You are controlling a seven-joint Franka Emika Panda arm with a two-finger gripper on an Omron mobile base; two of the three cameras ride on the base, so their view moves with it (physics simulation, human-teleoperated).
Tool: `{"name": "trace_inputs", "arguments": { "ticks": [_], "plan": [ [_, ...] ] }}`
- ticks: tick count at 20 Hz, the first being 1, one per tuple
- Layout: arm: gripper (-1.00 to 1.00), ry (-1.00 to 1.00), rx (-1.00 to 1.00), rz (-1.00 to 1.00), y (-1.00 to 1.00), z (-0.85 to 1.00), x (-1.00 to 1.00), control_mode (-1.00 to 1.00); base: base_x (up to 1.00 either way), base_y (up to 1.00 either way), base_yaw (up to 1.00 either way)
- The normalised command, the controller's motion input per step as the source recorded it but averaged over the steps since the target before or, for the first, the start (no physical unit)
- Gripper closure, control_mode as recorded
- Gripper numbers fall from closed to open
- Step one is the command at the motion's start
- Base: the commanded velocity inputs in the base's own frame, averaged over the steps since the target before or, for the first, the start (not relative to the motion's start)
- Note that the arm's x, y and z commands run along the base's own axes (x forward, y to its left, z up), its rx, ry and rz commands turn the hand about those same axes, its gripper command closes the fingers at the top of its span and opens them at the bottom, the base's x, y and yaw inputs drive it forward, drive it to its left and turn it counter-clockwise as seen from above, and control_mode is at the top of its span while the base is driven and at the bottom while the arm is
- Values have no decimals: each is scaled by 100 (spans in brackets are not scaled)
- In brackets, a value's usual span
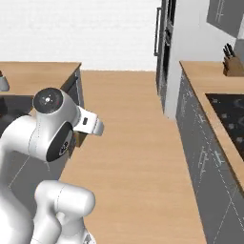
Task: Start the toaster. Once the lever pops up, take the bread to the plate on the dining counter.
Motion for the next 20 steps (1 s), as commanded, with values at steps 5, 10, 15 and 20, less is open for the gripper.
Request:
{"name": "trace_inputs", "arguments": {
  "ticks": [5, 10, 15, 20],
  "plan": [
    [100, 0, 0, 0, 0, 0, 0, 100, -13, -5, 96],
    [100, 0, 0, 0, 0, 0, 0, 100, -36, -22, 91],
    [100, 0, 0, 0, 0, 0, 0, 100, -61, -33, 81],
    [100, 0, 0, 0, 0, 0, 0, 100, -66, -12, 81]
  ]
}}
